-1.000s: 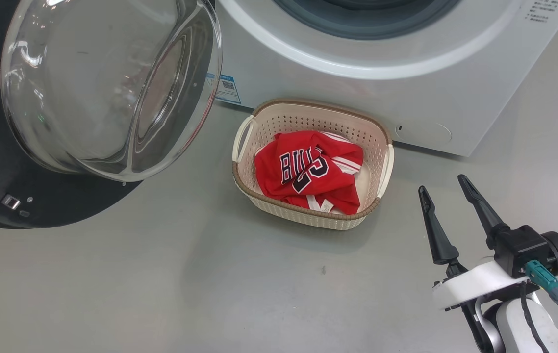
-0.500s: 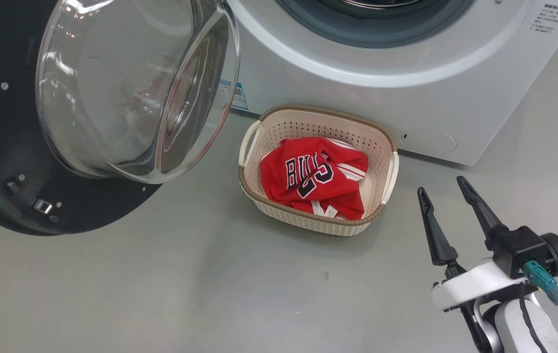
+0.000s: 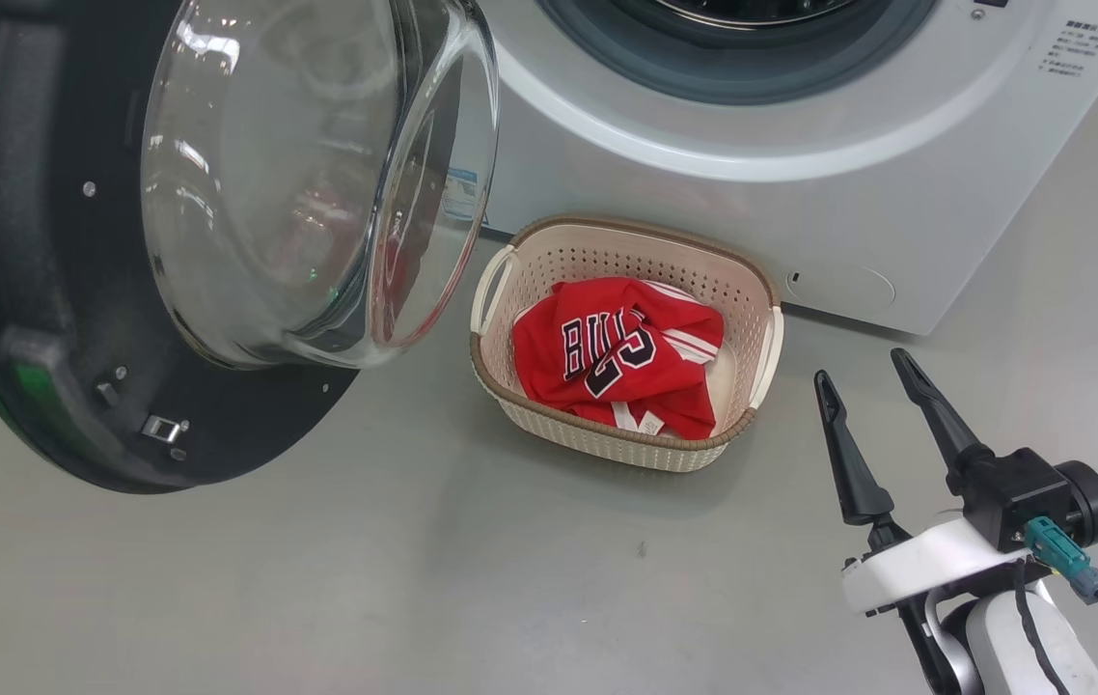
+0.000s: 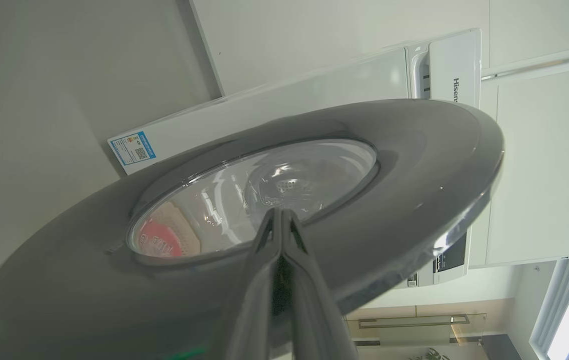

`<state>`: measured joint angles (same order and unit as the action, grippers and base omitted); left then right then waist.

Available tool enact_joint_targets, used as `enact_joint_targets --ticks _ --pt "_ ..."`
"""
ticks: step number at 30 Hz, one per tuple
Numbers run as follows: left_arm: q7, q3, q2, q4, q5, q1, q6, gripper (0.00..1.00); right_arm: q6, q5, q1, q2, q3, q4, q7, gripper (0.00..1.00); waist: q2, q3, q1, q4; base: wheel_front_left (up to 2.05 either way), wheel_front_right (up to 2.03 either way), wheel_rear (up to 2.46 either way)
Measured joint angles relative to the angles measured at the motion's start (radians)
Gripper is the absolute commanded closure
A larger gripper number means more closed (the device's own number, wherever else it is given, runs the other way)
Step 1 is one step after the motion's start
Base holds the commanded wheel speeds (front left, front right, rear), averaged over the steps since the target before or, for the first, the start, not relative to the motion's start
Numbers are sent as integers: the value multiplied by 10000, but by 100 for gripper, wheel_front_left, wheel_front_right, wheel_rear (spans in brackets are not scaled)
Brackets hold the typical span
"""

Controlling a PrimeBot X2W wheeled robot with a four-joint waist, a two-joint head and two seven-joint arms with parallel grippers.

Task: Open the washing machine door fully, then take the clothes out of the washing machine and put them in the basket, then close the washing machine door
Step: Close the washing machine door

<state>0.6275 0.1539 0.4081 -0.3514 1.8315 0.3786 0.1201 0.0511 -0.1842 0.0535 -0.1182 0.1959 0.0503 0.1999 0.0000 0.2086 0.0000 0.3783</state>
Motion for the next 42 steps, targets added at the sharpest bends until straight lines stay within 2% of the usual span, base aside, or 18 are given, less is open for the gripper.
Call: enact_joint_targets --ticks 24,30,42 --pt "1743 -556 -694 3707 171 -1359 0 100 -6 -117 22 278 213 157 232 0 0 1 0 -785 0 0 0" --pt "2002 -688 -922 4416 171 -1639 0 100 -10 -180 207 385 301 211 267 0 0 84 0 -1250 0 0 0" --pt "2174 -932 -1133 4955 171 -1753 0 100 -21 -295 453 514 449 305 360 0 0 342 0 -2355 0 0 0"
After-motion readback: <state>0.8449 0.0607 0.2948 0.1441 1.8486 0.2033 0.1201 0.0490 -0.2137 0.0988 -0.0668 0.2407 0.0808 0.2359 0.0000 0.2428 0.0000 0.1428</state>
